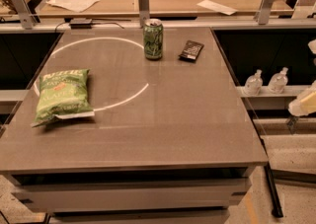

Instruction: Pick green can

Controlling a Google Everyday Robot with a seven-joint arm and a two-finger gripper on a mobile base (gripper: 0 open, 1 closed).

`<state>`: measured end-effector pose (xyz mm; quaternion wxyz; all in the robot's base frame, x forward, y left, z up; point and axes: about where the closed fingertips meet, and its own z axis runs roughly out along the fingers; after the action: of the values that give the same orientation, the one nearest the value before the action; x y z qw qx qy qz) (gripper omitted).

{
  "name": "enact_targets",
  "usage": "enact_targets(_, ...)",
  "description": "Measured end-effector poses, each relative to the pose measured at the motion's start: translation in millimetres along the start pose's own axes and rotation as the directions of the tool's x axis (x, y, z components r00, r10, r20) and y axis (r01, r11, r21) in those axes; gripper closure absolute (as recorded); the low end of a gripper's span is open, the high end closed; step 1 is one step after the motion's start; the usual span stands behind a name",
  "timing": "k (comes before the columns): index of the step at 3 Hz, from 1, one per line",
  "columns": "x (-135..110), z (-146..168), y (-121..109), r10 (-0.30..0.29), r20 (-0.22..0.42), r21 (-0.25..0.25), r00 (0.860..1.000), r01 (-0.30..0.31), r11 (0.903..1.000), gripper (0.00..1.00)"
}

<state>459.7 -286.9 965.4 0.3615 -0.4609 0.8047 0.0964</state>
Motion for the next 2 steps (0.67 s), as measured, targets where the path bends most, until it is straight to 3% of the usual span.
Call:
enact_targets(1, 2.1, 5.3, -8.2, 0.083, 0.242, -0.040, 0.967, -0.075, 0.9963, 0.00)
enact_targets(2, -24.9, 13.3, 4.0, 0.168, 0.413, -0.153, 0.895, -0.114, 0.9816, 0.00)
